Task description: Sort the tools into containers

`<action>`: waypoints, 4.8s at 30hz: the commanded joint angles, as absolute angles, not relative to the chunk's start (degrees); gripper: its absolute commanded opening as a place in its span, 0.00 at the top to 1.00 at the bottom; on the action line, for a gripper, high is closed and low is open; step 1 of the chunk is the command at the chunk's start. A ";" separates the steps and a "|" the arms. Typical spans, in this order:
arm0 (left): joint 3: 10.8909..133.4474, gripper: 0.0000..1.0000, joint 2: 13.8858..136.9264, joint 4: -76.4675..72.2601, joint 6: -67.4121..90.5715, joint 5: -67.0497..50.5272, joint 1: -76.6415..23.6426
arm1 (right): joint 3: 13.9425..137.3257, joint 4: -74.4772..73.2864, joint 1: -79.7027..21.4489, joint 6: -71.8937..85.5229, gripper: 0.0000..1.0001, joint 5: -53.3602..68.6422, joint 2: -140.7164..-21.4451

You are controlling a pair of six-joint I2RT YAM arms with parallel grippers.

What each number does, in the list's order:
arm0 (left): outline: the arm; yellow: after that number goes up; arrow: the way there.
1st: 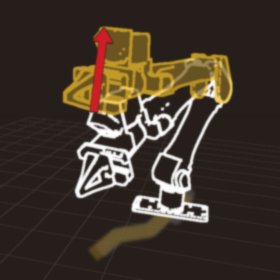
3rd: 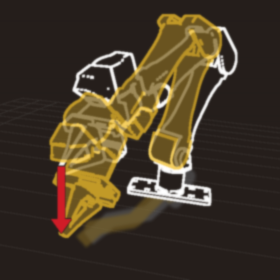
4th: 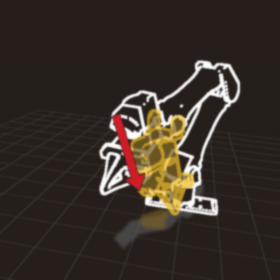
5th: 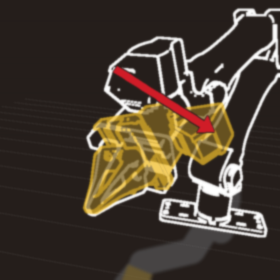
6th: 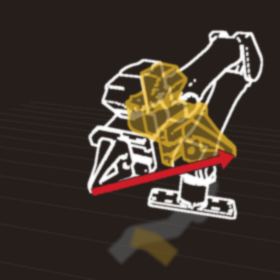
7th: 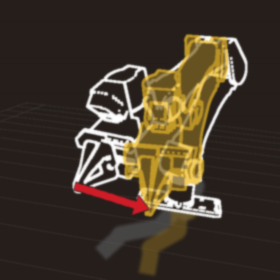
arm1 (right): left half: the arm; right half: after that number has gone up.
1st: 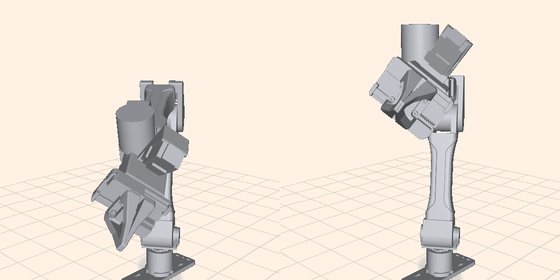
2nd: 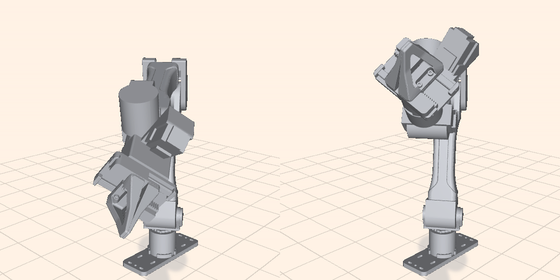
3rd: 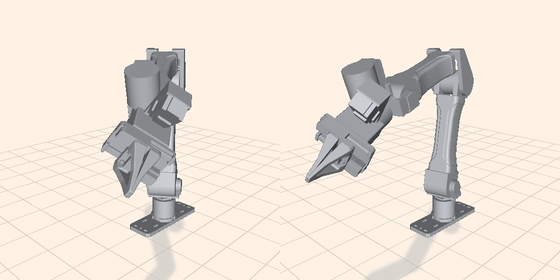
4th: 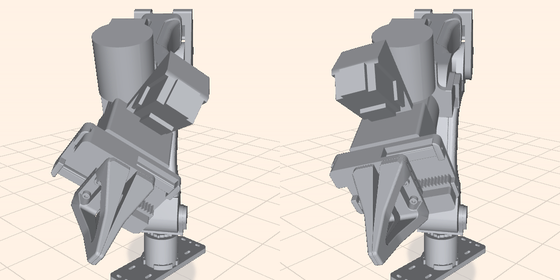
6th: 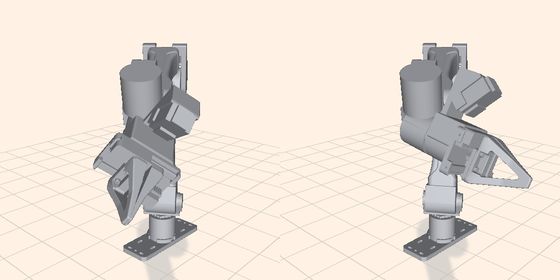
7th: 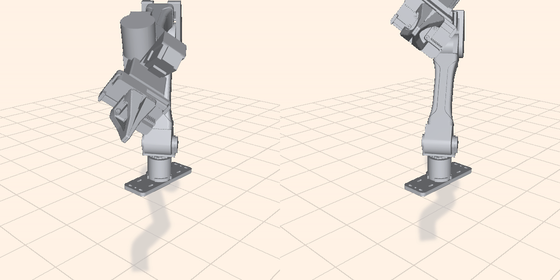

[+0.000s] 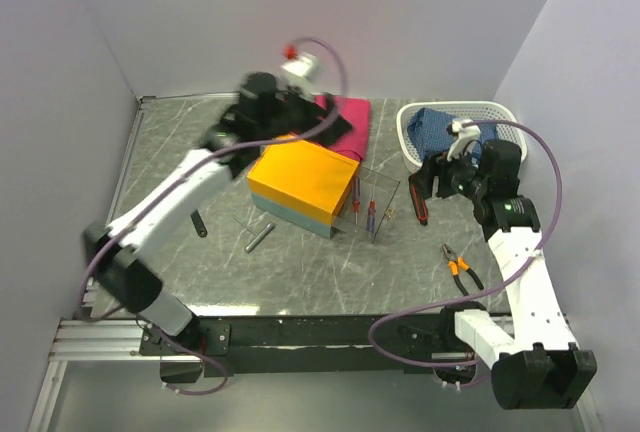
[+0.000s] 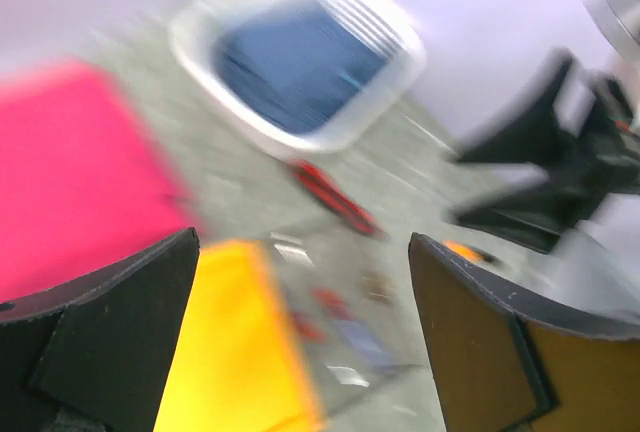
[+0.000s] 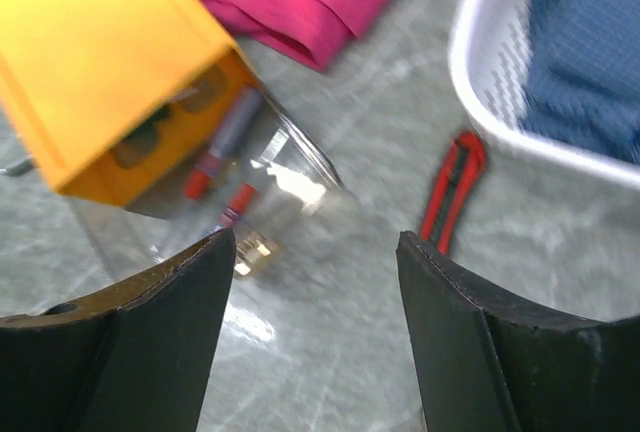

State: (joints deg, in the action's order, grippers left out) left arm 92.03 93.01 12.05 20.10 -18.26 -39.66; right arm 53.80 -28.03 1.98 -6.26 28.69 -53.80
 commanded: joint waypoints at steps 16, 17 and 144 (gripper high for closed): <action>48.71 0.34 59.32 34.10 -20.73 -15.38 -24.78 | 64.51 -26.80 -2.02 -7.12 0.26 29.18 -60.38; 48.00 0.34 60.81 35.75 -21.87 -16.08 -24.70 | 64.51 -26.81 -1.93 -7.03 0.26 29.09 -60.29; 98.03 0.99 97.13 26.20 -1.31 -7.40 -29.90 | 48.25 -20.74 4.31 -1.05 0.57 27.24 -63.89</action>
State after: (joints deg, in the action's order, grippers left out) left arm 107.66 101.36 27.09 -2.17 -14.50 -40.29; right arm 46.89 -22.35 6.07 -1.87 25.08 -63.16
